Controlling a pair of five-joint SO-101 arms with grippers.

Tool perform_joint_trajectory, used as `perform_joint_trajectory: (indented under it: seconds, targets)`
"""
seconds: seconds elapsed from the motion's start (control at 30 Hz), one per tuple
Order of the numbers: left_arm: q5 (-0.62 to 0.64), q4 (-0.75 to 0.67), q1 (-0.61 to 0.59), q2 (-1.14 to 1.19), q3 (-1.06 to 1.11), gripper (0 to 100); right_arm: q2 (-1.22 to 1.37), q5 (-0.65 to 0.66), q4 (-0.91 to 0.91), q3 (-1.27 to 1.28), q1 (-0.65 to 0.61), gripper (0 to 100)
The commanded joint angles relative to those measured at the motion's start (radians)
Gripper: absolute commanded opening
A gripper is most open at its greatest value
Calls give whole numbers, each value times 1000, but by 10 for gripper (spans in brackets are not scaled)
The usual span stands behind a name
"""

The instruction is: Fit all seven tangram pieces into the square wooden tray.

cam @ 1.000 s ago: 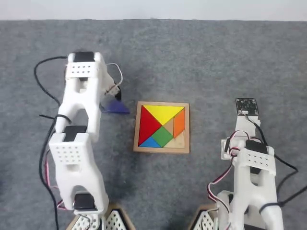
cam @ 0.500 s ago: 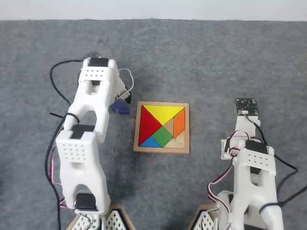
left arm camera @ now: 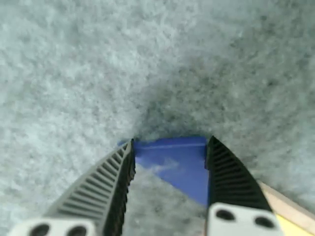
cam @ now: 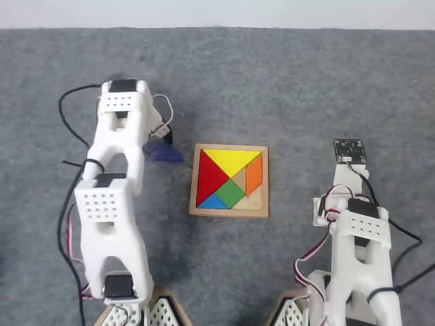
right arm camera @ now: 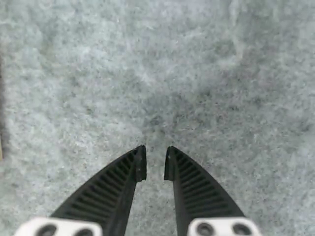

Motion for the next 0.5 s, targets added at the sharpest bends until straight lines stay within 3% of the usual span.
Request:
perform_joint_trajectory:
  seconds: [0.0,0.27,0.47]
  targets:
    - [-75,43,-5,11,4,225,-30,3,-15,-9,15,87]
    - [-144,126,21,9,5,224,-28,3,-15,-9,15,87]
    - [-282,147,14,0,4,151,-27,3,-15,-9,15,87]
